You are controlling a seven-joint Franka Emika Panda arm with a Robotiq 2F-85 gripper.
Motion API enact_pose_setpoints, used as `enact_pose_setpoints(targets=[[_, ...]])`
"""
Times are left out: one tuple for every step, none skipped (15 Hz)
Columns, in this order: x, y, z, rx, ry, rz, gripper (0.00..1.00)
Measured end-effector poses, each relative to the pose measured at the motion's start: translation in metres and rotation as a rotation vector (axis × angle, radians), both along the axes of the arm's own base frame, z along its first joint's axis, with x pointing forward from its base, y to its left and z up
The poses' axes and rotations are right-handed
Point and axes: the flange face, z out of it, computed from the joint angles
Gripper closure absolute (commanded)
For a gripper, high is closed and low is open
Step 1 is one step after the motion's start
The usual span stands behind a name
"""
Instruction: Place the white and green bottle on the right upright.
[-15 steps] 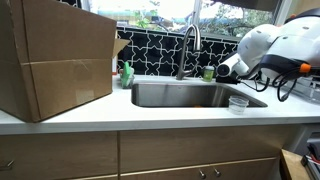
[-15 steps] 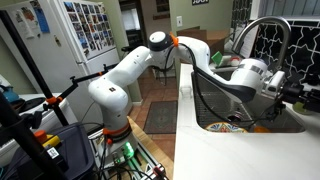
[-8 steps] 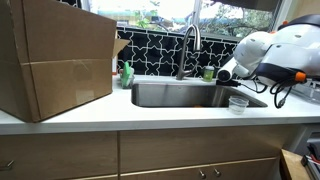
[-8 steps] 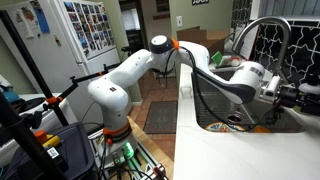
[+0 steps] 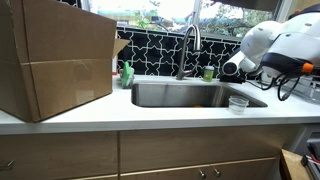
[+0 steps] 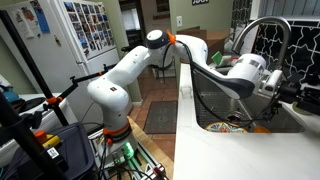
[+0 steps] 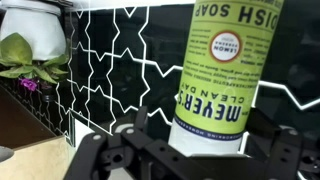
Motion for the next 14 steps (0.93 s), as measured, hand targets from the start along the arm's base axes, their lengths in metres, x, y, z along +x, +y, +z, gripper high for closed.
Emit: enact_pose_setpoints(targets=[[-0.005, 0.001, 0.006, 0.027, 0.002, 0.005, 0.0], [-0.01, 0.002, 0.013, 0.056, 0.001, 0.012, 0.0], [-0.014, 0.004, 0.02, 0.09, -0.004, 0.025, 0.0], [-0.018, 0.007, 0.028, 0.126, -0.014, 0.042, 0.0], [-0.021, 0.009, 0.036, 0.165, -0.028, 0.065, 0.0], [-0.023, 0.013, 0.045, 0.205, -0.042, 0.093, 0.0], [-0.026, 0.017, 0.053, 0.244, -0.054, 0.124, 0.0], [-0.029, 0.021, 0.062, 0.281, -0.066, 0.155, 0.0], [-0.033, 0.024, 0.07, 0.315, -0.077, 0.186, 0.0], [-0.038, 0.028, 0.078, 0.349, -0.084, 0.219, 0.0], [-0.044, 0.031, 0.085, 0.384, -0.087, 0.253, 0.0], [-0.05, 0.033, 0.092, 0.41, -0.08, 0.287, 0.0], [-0.058, 0.037, 0.098, 0.444, -0.071, 0.327, 0.0], [-0.069, 0.04, 0.104, 0.484, -0.058, 0.368, 0.0]])
